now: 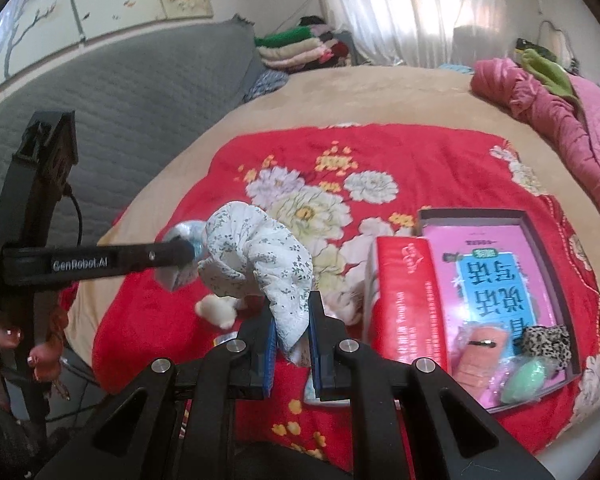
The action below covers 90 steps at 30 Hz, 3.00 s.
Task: Organize soft objects
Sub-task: 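Carry the white cloth and tissue pack with both tools over the tray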
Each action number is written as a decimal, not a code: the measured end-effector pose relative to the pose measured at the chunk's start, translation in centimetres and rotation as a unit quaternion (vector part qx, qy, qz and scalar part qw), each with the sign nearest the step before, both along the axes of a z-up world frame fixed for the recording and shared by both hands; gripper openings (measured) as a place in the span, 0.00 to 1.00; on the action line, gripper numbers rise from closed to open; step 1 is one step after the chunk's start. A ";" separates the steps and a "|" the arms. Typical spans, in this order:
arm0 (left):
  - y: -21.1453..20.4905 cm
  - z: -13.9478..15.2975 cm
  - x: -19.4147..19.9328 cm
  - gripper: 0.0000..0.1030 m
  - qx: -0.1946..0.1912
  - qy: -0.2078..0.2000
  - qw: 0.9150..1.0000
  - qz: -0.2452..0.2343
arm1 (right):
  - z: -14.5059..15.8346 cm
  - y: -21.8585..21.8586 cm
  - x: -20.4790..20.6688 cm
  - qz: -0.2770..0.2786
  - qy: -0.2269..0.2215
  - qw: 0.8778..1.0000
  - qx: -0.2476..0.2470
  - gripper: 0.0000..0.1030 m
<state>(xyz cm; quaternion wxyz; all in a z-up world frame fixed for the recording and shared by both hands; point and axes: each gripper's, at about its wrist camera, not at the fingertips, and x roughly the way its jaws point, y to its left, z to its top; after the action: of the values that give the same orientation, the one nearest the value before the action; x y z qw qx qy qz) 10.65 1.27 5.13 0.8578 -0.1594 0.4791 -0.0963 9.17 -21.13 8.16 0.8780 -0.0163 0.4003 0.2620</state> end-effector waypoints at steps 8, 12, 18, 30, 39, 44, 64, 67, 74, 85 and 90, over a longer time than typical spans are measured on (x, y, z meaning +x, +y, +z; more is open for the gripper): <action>-3.4 2.0 0.2 0.21 0.006 -0.013 1.000 -0.024 | 1.9 -5.0 -0.2 -0.051 -0.014 0.998 0.019 0.13; -5.2 2.9 0.3 0.21 0.014 -0.019 0.999 -0.039 | 2.9 -7.9 -0.2 -0.079 -0.024 0.996 0.026 0.13; -8.0 3.8 0.7 0.21 0.021 -0.026 0.997 -0.063 | 4.1 -11.5 -0.2 -0.118 -0.032 0.992 0.040 0.13; -12.9 5.0 1.8 0.21 0.028 -0.036 0.994 -0.101 | 5.9 -15.7 -0.4 -0.160 -0.046 0.985 0.036 0.13; -16.8 5.2 2.7 0.21 0.030 -0.040 0.990 -0.133 | 6.9 -19.2 -0.4 -0.195 -0.056 0.978 0.043 0.13; -19.1 4.6 3.2 0.21 0.032 -0.034 0.987 -0.152 | 7.0 -20.8 -0.2 -0.211 -0.053 0.975 0.045 0.13; -28.3 -1.7 5.6 0.21 0.028 0.022 0.974 -0.224 | 3.5 -24.8 1.4 -0.242 -0.017 0.969 0.044 0.13; -29.6 -3.1 6.2 0.21 0.025 0.034 0.972 -0.229 | 2.7 -25.5 1.9 -0.244 -0.006 0.969 0.042 0.13; -31.9 -5.6 6.9 0.21 0.034 0.053 0.968 -0.245 | 1.3 -26.1 2.9 -0.243 0.011 0.969 0.036 0.13; -33.4 -8.5 7.2 0.21 0.051 0.077 0.961 -0.261 | -0.9 -26.6 4.7 -0.250 0.035 0.967 0.027 0.13; -33.2 -9.4 7.5 0.21 0.051 0.093 0.959 -0.262 | -1.7 -26.7 5.5 -0.254 0.042 0.966 0.020 0.13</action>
<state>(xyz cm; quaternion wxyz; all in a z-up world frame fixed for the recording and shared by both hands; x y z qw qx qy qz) 18.19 -31.92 -4.28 0.7612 0.0078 0.5858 -0.2781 14.64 -47.80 6.41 0.8984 0.1143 0.4223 0.0385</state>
